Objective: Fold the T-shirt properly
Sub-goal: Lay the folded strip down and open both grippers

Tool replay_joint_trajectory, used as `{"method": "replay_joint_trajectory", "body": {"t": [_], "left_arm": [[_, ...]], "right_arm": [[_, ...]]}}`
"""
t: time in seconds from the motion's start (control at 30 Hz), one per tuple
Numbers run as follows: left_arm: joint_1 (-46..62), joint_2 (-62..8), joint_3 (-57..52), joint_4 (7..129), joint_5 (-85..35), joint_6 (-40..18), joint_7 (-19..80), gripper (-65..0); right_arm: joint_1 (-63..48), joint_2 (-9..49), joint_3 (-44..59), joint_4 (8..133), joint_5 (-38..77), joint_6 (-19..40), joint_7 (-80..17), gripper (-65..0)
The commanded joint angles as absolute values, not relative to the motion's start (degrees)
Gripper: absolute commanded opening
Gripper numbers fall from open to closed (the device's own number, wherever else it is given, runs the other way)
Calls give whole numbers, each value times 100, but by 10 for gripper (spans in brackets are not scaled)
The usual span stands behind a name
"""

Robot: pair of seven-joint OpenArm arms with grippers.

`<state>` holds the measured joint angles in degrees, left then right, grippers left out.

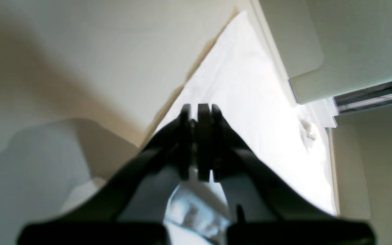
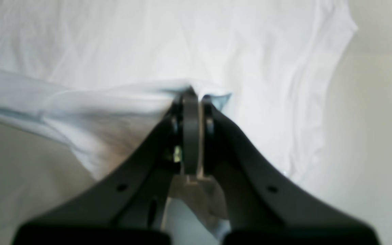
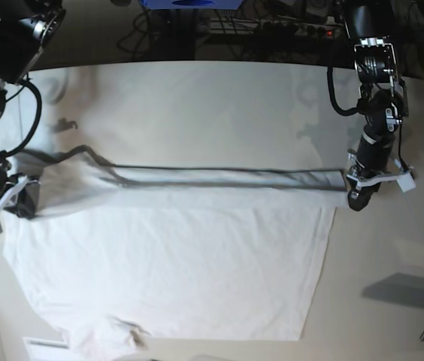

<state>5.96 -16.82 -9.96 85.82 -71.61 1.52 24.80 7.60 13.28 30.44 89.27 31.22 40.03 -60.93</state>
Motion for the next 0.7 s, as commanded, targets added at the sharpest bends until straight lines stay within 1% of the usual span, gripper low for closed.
{"method": "replay_joint_trajectory", "body": {"t": [0.0,0.2,0.67], "left_arm": [[453,-1780,-954,8567,-7160,84,2378,-650],[-22,-1780,-655,8127,-7160,84,2378,-650],[-374,-1675,-637,7213,-7160,84,2343,-650]], "right_arm": [[901,1437,3020,8901,3152,4000,-5965,-647],[901,1393,3020,8778,2668,4000,-5727,-647],[1103,1393,3020,8374,2668,4000,-5745,-641]]}}
